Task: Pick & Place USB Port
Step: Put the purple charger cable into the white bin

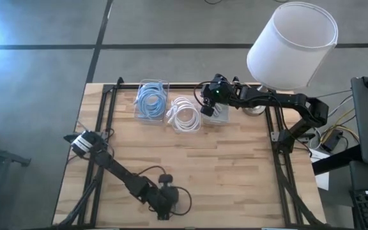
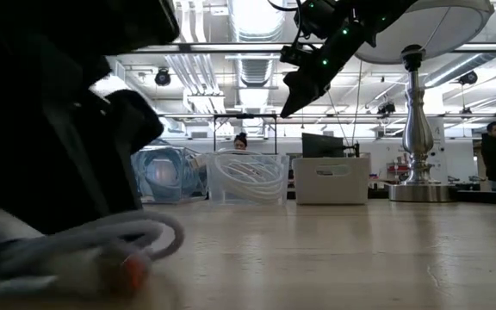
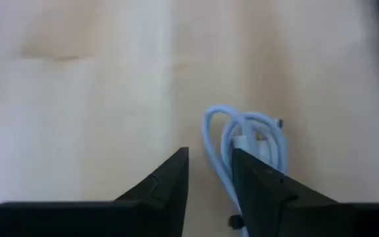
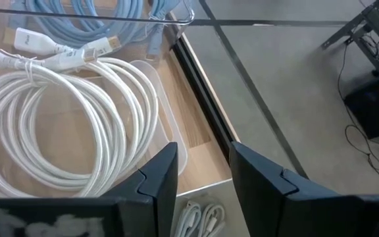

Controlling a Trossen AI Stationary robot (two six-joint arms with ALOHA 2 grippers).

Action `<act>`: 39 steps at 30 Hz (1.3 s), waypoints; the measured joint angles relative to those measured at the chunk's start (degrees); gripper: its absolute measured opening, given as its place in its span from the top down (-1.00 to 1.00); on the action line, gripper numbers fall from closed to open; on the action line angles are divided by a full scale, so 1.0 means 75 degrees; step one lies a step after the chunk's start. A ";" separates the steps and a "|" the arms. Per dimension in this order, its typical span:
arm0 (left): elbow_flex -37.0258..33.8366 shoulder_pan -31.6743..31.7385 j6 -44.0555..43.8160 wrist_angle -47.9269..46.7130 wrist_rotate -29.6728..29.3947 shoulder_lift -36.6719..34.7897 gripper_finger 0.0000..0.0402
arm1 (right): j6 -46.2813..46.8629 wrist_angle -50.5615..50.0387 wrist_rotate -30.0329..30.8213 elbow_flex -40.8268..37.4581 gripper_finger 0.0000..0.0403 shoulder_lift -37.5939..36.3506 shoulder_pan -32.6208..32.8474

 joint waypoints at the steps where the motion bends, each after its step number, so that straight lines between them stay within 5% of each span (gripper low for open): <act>1: 0.0009 0.0031 0.0034 -0.0254 -0.0157 0.0001 0.43 | 0.0003 0.0003 0.0000 0.0000 0.33 0.0000 0.0000; 5: -0.0030 0.0199 -0.0056 -0.1390 -0.0126 0.0008 0.59 | -0.0009 0.0008 0.0000 0.0000 0.30 0.0000 0.0000; 13: -0.0182 0.0683 -0.0055 -0.1672 0.0128 0.0012 0.92 | -0.0026 0.0012 0.0000 0.0000 0.29 0.0000 0.0001; 26: -0.0408 0.1270 0.0624 -0.2046 -0.0916 -0.1077 0.99 | 0.0005 -0.0046 -0.0056 0.0000 0.33 0.0000 0.0006; 39: -0.0935 0.1671 0.1310 -0.2282 -0.1473 -0.1738 0.99 | 0.0375 -0.0486 -0.5023 -0.0353 0.39 -0.0009 0.0053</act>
